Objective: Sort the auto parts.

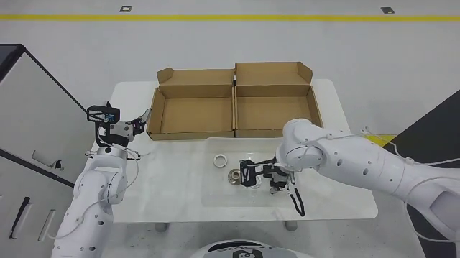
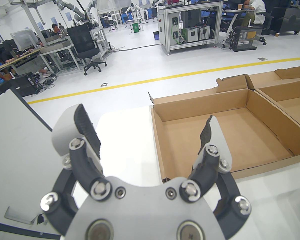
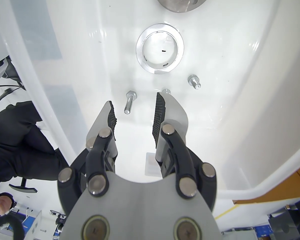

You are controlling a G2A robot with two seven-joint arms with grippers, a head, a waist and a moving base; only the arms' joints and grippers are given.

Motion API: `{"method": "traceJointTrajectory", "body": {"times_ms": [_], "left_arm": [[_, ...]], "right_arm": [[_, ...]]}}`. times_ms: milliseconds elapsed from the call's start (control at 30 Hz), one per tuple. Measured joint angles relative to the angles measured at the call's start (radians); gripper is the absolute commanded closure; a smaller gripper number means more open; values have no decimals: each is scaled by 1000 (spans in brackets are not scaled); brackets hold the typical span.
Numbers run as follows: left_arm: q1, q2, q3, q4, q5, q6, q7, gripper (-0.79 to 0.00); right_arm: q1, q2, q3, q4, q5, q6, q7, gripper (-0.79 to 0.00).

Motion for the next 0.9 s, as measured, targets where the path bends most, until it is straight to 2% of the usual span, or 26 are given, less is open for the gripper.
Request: {"method": "traceJointTrajectory", "body": {"times_ms": [500,900], "left_arm": [[0,0,0,0,0,0,0,-785],[0,0,0,0,0,0,0,-785]], "right_arm": [[-10,-5,0,0,4,42,42,-348],[-22,-20,0,28,6,31,31,-339]]}}
